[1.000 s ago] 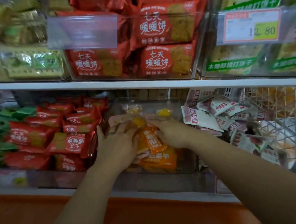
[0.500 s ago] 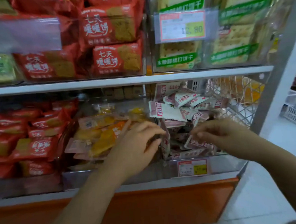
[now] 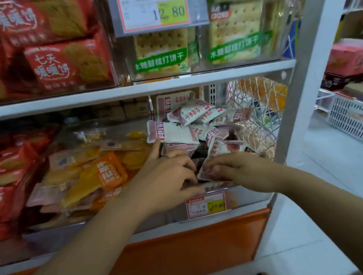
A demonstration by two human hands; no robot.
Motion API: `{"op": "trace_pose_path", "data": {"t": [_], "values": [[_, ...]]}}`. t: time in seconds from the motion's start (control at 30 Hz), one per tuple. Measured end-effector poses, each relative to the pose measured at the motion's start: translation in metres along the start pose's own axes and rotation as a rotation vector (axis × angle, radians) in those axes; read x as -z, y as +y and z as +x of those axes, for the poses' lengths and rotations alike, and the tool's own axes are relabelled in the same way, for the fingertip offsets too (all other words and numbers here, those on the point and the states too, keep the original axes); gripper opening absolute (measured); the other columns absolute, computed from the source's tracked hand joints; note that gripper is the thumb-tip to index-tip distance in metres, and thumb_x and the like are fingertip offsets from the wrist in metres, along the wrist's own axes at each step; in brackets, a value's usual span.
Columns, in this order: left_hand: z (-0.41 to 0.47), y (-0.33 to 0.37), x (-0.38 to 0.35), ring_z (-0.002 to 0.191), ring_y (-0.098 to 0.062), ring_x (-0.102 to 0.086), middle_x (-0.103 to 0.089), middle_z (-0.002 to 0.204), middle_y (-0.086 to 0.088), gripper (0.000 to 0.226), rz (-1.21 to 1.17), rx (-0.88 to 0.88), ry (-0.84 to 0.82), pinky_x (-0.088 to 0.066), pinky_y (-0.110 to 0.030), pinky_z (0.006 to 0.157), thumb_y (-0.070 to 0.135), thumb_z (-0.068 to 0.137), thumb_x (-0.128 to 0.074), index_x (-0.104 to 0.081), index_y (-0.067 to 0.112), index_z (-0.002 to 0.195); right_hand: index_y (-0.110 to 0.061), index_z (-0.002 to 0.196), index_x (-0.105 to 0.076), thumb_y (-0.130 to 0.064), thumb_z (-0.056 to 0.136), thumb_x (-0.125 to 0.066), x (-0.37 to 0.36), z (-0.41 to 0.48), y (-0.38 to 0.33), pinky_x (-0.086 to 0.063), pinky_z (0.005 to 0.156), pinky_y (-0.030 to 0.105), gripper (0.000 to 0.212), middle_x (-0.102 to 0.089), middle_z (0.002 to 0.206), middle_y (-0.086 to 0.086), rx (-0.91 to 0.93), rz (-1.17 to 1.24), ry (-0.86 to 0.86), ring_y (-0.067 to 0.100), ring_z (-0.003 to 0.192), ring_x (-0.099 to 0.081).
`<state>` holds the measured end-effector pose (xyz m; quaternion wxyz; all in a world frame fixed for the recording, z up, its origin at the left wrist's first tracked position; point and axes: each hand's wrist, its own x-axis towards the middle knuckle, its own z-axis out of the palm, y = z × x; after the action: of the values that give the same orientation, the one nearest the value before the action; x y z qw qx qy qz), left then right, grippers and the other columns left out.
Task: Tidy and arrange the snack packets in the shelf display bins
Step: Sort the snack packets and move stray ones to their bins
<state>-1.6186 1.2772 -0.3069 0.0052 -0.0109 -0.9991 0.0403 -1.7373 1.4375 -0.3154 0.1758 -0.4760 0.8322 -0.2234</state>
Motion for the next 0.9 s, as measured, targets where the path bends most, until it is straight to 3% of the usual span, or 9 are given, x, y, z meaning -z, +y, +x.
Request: {"op": "trace_pose_path", "data": {"t": [0.1, 0.17, 0.27, 0.33, 0.4, 0.47, 0.67, 0.77, 0.9], "values": [[0.006, 0.001, 0.000, 0.125, -0.001, -0.037, -0.057, 0.116, 0.020, 0.029, 0.018, -0.031, 0.010, 0.010, -0.050, 0.115, 0.050, 0.093, -0.042, -0.065, 0.037, 0.105, -0.016, 0.125, -0.056, -0.030, 0.101, -0.033, 0.004, 0.006, 0.001, -0.043, 0.082, 0.027, 0.036, -0.062, 0.118, 0.005, -0.058, -0.011, -0.026, 0.012, 0.091, -0.057], [0.007, 0.000, -0.002, 0.112, -0.002, -0.046, -0.060, 0.104, 0.017, 0.022, 0.051, -0.036, 0.042, 0.006, -0.050, 0.116, 0.042, 0.093, -0.045, -0.066, 0.034, 0.097, -0.014, 0.124, -0.056, -0.030, 0.101, -0.031, 0.010, 0.007, 0.002, -0.038, 0.071, 0.021, 0.037, -0.063, 0.103, -0.001, -0.085, -0.010, -0.004, 0.005, 0.076, -0.049], [0.007, -0.003, -0.004, 0.097, -0.003, -0.051, -0.059, 0.093, 0.016, 0.020, 0.066, -0.014, 0.127, -0.006, -0.042, 0.117, 0.038, 0.094, -0.044, -0.062, 0.031, 0.090, -0.017, 0.127, -0.055, -0.033, 0.101, -0.031, 0.020, 0.005, 0.011, -0.039, 0.071, 0.022, 0.038, -0.060, 0.108, -0.001, -0.146, 0.024, 0.080, 0.007, 0.078, -0.051], [0.005, -0.006, -0.004, 0.087, -0.004, -0.050, -0.053, 0.088, 0.017, 0.017, -0.004, 0.039, 0.246, -0.027, -0.028, 0.103, 0.035, 0.094, -0.045, -0.059, 0.030, 0.088, -0.015, 0.118, -0.060, -0.033, 0.100, -0.034, 0.022, 0.003, 0.019, -0.045, 0.082, 0.030, 0.037, -0.064, 0.109, 0.003, -0.177, 0.122, 0.145, 0.017, 0.088, -0.059], [0.003, -0.008, -0.001, 0.081, -0.007, -0.051, -0.049, 0.084, 0.014, 0.012, -0.087, 0.114, 0.399, -0.036, -0.022, 0.075, 0.031, 0.092, -0.050, -0.059, 0.025, 0.086, -0.017, 0.111, -0.066, -0.031, 0.100, -0.038, 0.021, 0.003, 0.026, -0.049, 0.089, 0.037, 0.034, -0.067, 0.108, 0.000, -0.168, 0.248, 0.185, 0.022, 0.091, -0.064], [0.004, -0.009, 0.004, 0.073, -0.011, -0.052, -0.051, 0.082, 0.008, 0.010, -0.139, 0.194, 0.525, -0.037, -0.020, 0.057, 0.023, 0.089, -0.054, -0.058, 0.019, 0.081, -0.020, 0.105, -0.067, -0.029, 0.099, -0.040, 0.019, 0.003, 0.030, -0.053, 0.078, 0.032, 0.029, -0.069, 0.106, -0.005, -0.139, 0.323, 0.215, 0.018, 0.081, -0.067], [0.037, -0.015, 0.015, 0.077, -0.011, -0.049, -0.046, 0.087, 0.007, 0.008, -0.113, 0.272, 0.577, -0.039, -0.026, 0.061, 0.019, 0.089, -0.055, -0.052, 0.018, 0.082, -0.022, 0.094, -0.068, -0.025, 0.096, -0.048, 0.014, 0.002, 0.023, -0.049, 0.071, 0.025, 0.020, -0.070, 0.090, -0.001, -0.059, 0.204, 0.359, 0.014, 0.077, -0.065], [0.051, -0.019, 0.010, 0.082, -0.013, -0.053, -0.053, 0.093, 0.005, 0.006, -0.095, 0.267, 0.467, -0.045, -0.030, 0.067, 0.021, 0.090, -0.055, -0.053, 0.018, 0.084, -0.018, 0.087, -0.071, -0.028, 0.094, -0.050, 0.011, 0.002, 0.017, -0.054, 0.069, 0.028, 0.024, -0.070, 0.080, -0.004, 0.018, 0.212, 0.236, 0.010, 0.071, -0.066], [0.053, -0.023, 0.008, 0.089, -0.010, -0.054, -0.060, 0.104, 0.007, 0.010, -0.223, 0.293, 0.370, -0.044, -0.024, 0.069, 0.022, 0.087, -0.063, -0.056, 0.024, 0.094, -0.022, 0.092, -0.068, -0.032, 0.097, -0.043, 0.004, 0.010, 0.013, -0.054, 0.078, 0.017, 0.028, -0.072, 0.096, -0.003, -0.035, 0.358, -0.128, 0.007, 0.084, -0.068]]}}
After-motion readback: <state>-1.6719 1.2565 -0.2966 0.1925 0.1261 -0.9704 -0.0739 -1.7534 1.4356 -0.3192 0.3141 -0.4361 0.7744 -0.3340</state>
